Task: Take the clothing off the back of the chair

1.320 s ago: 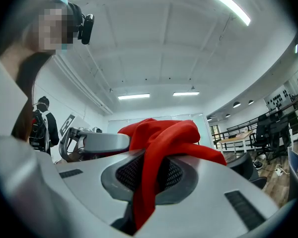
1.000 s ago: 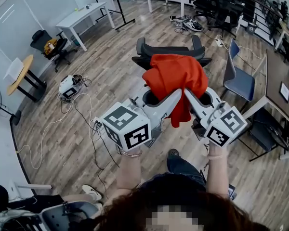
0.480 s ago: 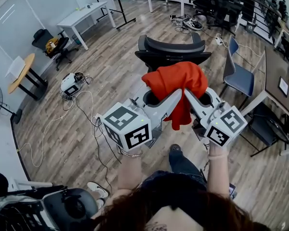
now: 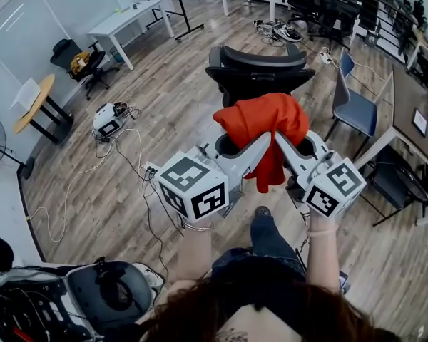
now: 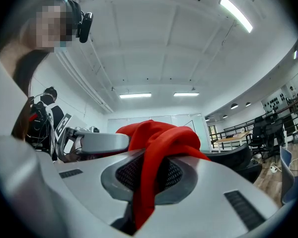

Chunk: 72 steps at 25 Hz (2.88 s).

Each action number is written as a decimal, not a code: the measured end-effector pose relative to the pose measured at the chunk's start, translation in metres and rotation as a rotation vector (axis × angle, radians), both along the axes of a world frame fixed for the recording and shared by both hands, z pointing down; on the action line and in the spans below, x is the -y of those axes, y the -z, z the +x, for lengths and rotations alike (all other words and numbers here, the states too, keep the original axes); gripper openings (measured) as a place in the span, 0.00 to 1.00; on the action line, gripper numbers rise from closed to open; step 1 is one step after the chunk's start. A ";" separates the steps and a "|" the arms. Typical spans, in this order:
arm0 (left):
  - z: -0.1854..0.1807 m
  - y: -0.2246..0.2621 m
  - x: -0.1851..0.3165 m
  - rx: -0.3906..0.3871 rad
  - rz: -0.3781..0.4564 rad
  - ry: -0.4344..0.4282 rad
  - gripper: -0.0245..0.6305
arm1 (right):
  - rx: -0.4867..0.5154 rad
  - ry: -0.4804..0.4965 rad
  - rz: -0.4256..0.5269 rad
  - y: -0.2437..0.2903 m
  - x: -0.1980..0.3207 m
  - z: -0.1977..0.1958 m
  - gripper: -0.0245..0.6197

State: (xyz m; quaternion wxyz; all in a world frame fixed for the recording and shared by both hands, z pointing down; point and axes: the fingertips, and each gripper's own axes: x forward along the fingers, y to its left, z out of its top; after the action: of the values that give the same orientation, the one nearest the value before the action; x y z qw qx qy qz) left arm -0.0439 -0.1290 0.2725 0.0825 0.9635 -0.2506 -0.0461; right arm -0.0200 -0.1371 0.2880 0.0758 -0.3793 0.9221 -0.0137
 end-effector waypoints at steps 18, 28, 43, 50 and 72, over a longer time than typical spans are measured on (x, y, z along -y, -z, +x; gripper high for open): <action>0.003 -0.010 -0.023 -0.008 -0.004 0.050 0.20 | -0.044 0.005 -0.025 -0.008 -0.021 0.005 0.09; 0.029 -0.008 -0.036 -0.003 -0.025 0.112 0.20 | -0.084 0.036 -0.034 -0.005 -0.035 0.033 0.09; 0.070 -0.010 -0.087 0.002 -0.042 0.174 0.20 | -0.115 0.058 -0.017 -0.003 -0.089 0.076 0.09; 0.079 -0.005 -0.110 -0.001 -0.044 0.194 0.20 | -0.109 0.076 -0.011 0.002 -0.112 0.085 0.09; 0.088 -0.010 -0.126 -0.005 -0.091 0.174 0.20 | -0.142 0.093 -0.006 0.001 -0.131 0.094 0.09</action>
State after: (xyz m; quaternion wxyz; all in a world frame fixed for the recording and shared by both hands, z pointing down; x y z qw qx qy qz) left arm 0.0437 -0.0026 0.2822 0.1226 0.9333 -0.3347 -0.0439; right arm 0.0735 -0.0063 0.2871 0.0082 -0.3364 0.9417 0.0069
